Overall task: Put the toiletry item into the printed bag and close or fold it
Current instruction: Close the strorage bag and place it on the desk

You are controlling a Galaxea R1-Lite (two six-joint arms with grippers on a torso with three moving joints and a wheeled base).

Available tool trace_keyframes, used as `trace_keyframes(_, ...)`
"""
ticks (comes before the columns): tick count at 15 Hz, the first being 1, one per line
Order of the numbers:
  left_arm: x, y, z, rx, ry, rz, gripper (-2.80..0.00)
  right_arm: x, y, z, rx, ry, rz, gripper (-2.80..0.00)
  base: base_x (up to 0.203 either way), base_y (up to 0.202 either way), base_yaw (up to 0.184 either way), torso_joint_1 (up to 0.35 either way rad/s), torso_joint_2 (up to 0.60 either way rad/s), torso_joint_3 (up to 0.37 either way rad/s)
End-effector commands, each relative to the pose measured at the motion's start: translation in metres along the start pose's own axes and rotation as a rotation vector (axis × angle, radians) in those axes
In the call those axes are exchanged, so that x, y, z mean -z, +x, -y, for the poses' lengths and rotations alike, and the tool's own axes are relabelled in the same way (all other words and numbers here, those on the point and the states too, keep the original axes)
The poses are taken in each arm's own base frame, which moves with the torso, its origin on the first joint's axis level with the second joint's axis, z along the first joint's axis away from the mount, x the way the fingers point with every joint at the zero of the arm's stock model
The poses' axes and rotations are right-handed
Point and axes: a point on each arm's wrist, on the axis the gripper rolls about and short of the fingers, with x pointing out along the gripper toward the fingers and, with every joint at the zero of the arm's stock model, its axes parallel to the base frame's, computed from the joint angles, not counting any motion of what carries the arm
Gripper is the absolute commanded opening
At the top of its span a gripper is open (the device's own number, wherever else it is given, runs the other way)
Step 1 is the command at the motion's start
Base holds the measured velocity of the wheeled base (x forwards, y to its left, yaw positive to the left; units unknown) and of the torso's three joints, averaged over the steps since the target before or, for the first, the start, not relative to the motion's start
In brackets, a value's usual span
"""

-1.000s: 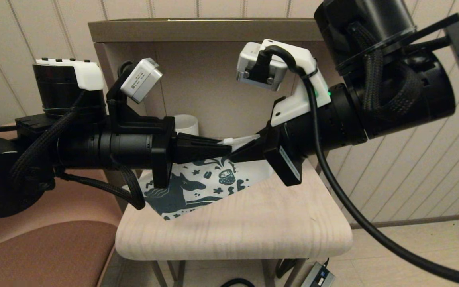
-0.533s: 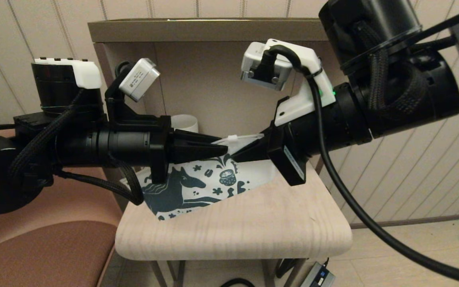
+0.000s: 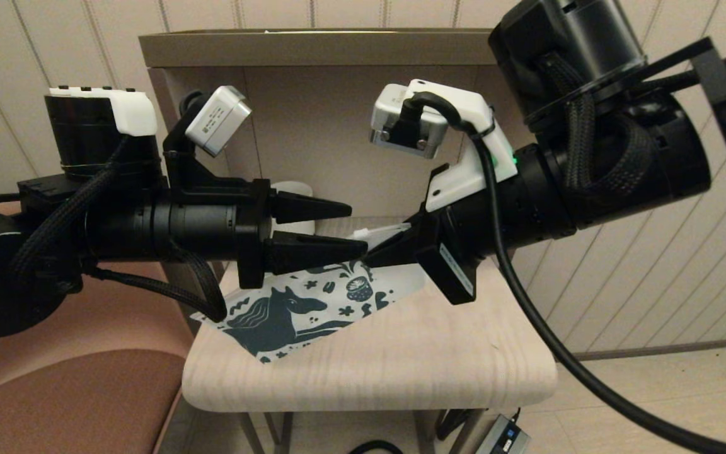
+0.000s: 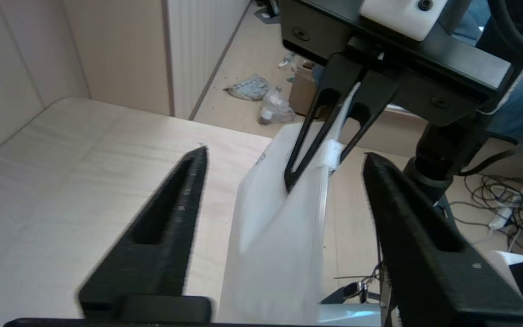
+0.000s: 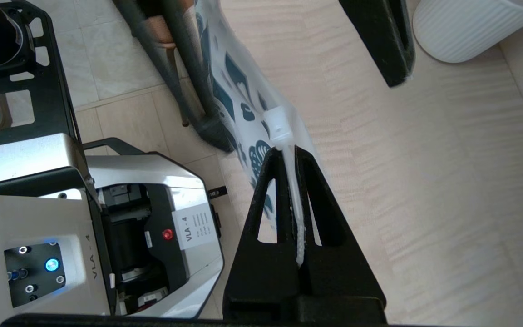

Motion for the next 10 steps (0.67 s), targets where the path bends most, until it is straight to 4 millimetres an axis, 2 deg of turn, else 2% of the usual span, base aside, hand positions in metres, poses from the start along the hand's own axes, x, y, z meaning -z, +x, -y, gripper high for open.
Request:
trace_keyframes(1, -0.0001, 0.0, 0.0002, 0.005, 0.002, 0.001, 0.0, 0.0016, 0.0056, 0.0004, -0.009, 0.001, -0.011, -2.8, 0.0, 0.0, 0.0, 0.0, 0.0, 0.0)
trace_keyframes(10, 0.0034, 0.0026, 0.0002, 0.007, -0.003, -0.006, 0.0, -0.0017, 0.0028, 0.001, -0.002, -0.004, 0.003, -2.8, 0.0, 0.0, 0.0, 0.0, 0.0, 0.0)
